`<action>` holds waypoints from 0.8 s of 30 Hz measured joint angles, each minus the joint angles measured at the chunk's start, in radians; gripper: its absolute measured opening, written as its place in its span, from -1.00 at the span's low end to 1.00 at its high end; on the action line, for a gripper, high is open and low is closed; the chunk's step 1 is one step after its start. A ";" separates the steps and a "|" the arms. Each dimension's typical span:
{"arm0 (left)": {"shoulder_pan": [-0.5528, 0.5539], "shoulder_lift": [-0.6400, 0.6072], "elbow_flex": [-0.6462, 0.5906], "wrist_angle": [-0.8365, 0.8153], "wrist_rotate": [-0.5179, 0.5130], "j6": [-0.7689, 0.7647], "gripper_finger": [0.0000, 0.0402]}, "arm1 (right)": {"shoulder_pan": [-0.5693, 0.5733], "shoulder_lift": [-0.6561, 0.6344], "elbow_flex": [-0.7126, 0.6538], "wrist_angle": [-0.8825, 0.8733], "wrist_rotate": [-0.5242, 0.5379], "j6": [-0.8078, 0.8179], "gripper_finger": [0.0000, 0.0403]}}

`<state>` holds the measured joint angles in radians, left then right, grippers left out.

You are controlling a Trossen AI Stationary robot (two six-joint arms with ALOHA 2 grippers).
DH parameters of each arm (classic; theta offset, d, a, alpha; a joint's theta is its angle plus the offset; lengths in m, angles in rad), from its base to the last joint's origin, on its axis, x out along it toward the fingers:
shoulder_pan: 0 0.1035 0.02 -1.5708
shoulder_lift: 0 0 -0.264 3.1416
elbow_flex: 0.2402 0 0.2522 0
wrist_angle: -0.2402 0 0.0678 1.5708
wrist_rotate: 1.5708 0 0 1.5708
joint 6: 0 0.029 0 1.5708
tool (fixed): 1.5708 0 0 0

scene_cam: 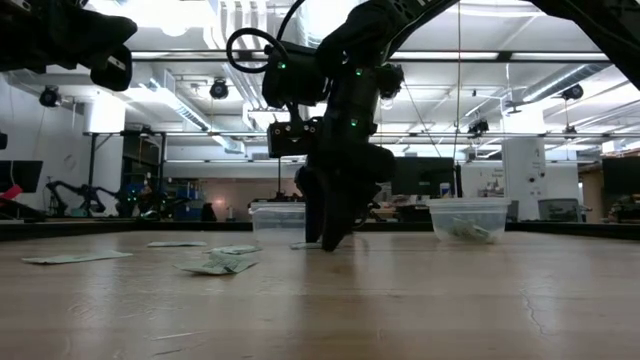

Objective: Pick and place items into bin
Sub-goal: Put the green stevia packet into the right transparent bin

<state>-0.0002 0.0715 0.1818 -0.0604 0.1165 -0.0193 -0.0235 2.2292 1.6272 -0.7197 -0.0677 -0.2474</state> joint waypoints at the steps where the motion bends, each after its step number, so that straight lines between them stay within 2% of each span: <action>1: 0.000 0.000 0.000 0.000 0.000 0.000 -1.00 | 0.000 0.000 0.000 0.000 0.000 0.000 0.83; 24: 0.000 0.000 0.000 0.000 0.000 0.000 -1.00 | -0.001 0.000 0.000 0.001 -0.026 0.003 0.83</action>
<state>-0.0004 0.0715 0.1818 -0.0605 0.1165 -0.0196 -0.0242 2.2292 1.6272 -0.7185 -0.0938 -0.2443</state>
